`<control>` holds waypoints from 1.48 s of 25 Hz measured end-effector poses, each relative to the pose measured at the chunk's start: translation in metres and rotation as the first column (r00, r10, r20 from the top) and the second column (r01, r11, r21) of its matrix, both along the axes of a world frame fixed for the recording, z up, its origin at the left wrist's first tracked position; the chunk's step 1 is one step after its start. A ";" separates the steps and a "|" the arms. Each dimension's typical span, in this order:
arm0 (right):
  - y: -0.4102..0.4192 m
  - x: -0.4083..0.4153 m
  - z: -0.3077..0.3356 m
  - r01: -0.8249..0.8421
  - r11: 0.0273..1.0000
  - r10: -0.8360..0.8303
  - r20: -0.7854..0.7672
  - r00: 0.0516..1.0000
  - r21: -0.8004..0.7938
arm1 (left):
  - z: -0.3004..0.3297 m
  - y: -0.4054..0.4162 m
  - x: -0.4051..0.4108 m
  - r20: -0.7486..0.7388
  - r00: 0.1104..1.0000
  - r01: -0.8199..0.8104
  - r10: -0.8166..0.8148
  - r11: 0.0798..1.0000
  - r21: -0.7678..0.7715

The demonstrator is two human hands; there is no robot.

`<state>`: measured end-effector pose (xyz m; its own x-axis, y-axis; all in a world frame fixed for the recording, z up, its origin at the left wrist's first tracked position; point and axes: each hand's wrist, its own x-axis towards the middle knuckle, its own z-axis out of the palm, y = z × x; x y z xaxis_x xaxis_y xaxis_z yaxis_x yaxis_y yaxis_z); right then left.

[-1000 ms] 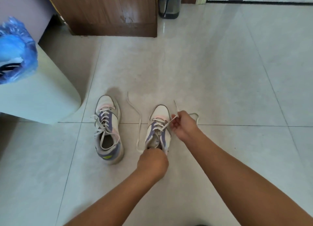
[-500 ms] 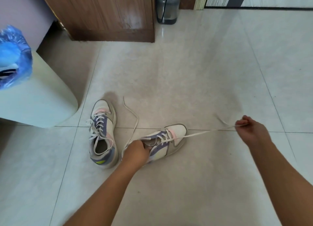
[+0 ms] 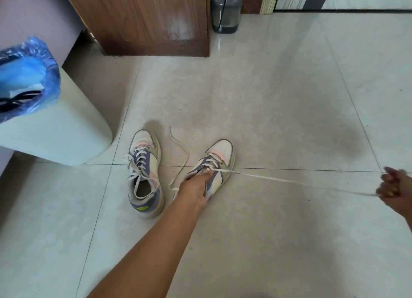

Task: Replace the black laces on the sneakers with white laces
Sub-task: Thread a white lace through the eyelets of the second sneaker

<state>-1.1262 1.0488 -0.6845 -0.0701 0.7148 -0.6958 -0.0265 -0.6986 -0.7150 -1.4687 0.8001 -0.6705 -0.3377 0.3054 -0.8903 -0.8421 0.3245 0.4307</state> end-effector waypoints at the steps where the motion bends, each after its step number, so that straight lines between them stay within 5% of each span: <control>1: -0.012 -0.019 0.008 0.032 0.997 -0.039 0.102 0.994 0.070 | 0.004 0.001 0.003 -0.013 1.000 0.021 -0.021 1.000 -0.019; 5: -0.084 -0.125 0.049 -0.386 0.869 0.345 0.180 0.921 0.309 | 0.009 0.005 0.004 -0.216 0.974 0.055 -0.063 0.997 -0.045; 10: -0.164 -0.205 0.098 -0.567 0.654 0.534 0.226 0.815 0.500 | 0.047 0.019 0.010 -0.291 0.939 0.243 -0.185 0.954 0.177; 14: -0.170 -0.219 0.107 -0.532 0.605 0.448 0.299 0.842 0.592 | 0.077 0.022 0.010 -0.215 0.948 0.304 -0.236 0.869 0.391; 21: -0.192 -0.214 0.130 -0.376 0.680 0.297 0.232 0.926 0.630 | 0.095 0.019 0.018 -0.193 0.970 0.203 -0.150 0.934 0.295; 28: -0.196 -0.214 0.138 -0.691 0.416 0.208 0.678 0.705 0.591 | 0.108 0.020 0.015 -0.305 0.952 0.110 -0.006 0.939 0.325; 33: -0.193 -0.222 0.146 -0.630 0.558 0.265 0.603 0.752 0.540 | 0.109 0.016 0.019 -0.406 0.912 0.099 0.055 0.932 0.349; 37: -0.191 -0.225 0.154 -0.725 0.521 0.331 0.676 0.658 0.451 | 0.104 0.012 0.022 -0.431 0.901 0.116 0.040 0.937 0.328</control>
